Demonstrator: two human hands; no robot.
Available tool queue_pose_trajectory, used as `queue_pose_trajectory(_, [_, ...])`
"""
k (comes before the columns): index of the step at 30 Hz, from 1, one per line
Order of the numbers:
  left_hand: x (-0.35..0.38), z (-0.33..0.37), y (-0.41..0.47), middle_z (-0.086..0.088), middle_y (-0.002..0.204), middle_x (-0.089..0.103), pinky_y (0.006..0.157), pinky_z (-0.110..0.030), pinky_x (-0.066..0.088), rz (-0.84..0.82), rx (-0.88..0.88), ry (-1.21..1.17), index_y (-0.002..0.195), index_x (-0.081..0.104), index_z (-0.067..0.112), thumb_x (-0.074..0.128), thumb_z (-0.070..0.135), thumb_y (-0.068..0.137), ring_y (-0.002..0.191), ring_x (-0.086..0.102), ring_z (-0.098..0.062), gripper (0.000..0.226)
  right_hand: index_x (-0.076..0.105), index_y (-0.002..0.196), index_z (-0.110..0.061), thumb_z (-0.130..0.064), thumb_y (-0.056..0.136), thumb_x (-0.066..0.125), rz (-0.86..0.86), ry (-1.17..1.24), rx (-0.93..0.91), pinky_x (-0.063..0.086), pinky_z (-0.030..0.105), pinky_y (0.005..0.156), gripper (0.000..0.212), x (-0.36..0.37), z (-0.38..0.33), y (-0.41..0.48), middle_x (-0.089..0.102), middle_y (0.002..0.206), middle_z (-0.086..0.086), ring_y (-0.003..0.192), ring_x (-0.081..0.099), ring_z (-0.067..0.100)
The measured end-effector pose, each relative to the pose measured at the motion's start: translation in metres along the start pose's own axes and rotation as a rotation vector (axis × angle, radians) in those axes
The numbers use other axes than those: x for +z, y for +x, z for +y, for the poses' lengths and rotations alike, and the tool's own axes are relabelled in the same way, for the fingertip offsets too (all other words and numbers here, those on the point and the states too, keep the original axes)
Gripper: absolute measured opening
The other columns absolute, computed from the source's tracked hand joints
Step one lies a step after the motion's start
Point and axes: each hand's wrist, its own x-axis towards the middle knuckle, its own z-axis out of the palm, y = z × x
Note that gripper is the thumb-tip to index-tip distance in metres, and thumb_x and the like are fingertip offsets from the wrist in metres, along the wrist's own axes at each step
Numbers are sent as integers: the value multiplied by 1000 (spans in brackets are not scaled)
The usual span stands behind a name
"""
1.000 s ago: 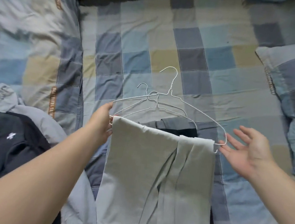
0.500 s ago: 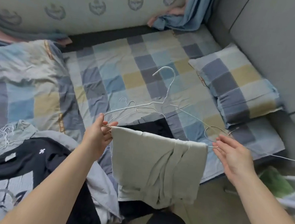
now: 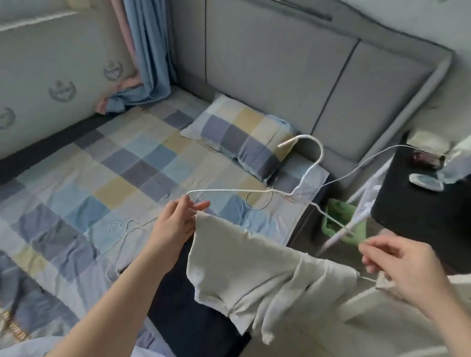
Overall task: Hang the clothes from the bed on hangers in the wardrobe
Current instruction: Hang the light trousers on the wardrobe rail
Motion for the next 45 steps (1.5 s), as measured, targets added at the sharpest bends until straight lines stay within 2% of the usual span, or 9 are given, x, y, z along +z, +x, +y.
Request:
queue_pose_trajectory(7, [152, -8, -23, -4, 110, 75, 93, -43, 51, -448, 75, 257, 108, 60, -1, 42, 39, 105, 99, 68, -26, 43, 70, 94, -14, -5, 88, 68, 31, 23, -54, 48, 35, 54, 11, -66, -8, -60, 69, 69, 13, 47, 49, 23])
queue_pose_trajectory(15, [314, -59, -96, -6, 106, 67, 103, -45, 47, -788, 73, 431, 103, 71, 36, 61, 64, 75, 101, 62, -24, 40, 64, 111, -8, -4, 92, 61, 189, 358, 126, 49, 31, 51, 19, -175, 72, -144, 59, 73, 18, 47, 45, 16])
queue_pose_trajectory(18, [370, -95, -132, -12, 109, 69, 107, -52, 46, -897, 38, 501, 106, 70, 40, 62, 56, 85, 115, 63, -35, 28, 66, 105, -8, -18, 98, 56, 259, 347, 204, 48, 31, 50, 16, -219, 110, -182, 54, 67, 10, 47, 43, 17])
queue_pose_trajectory(25, [497, -161, -240, -7, 117, 67, 108, -50, 45, -1019, 0, 584, 116, 62, 37, 59, 48, 95, 111, 63, -25, 24, 66, 103, -10, -53, 90, 59, 430, 372, 482, 49, 33, 54, 45, -326, 188, -260, 44, 52, 4, 42, 44, 18])
queue_pose_trajectory(29, [550, -194, -298, 5, 126, 61, 106, -41, 43, -1104, -52, 661, 142, 45, 31, 62, 47, 93, 120, 57, -21, 54, 54, 123, -8, -44, 70, 83, 328, 700, 370, 54, 51, 86, 70, -384, 215, -306, 65, 81, 17, 80, 69, 33])
queue_pose_trajectory(32, [581, -207, -339, 2, 126, 63, 100, -41, 47, -1233, -117, 725, 135, 53, 26, 56, 35, 101, 114, 60, -20, 35, 49, 134, -18, -55, 64, 81, 370, 901, 258, 37, 61, 104, 86, -425, 237, -339, 64, 115, 28, 118, 59, 42])
queue_pose_trajectory(37, [638, -208, -391, 4, 118, 70, 104, -45, 49, -1440, -126, 789, 125, 61, 26, 55, 37, 101, 110, 66, -22, 28, 46, 135, -34, -83, 73, 30, 611, 1127, 107, 38, 66, 99, 81, -493, 245, -376, 60, 130, 24, 124, 57, 36])
queue_pose_trajectory(41, [699, -193, -423, 10, 117, 71, 94, -34, 55, -1652, -37, 799, 129, 60, 28, 53, 48, 99, 104, 70, -12, 37, 39, 144, -41, -93, 69, 22, 748, 1129, -25, 22, 71, 106, 93, -550, 241, -393, 56, 136, 23, 133, 47, 37])
queue_pose_trajectory(45, [771, -160, -455, 10, 118, 72, 103, -42, 51, -1841, 86, 743, 128, 60, 30, 50, 50, 99, 105, 70, -13, 37, 32, 149, -41, -95, 67, 21, 885, 1057, -113, 17, 73, 107, 98, -607, 231, -397, 55, 138, 22, 138, 38, 36])
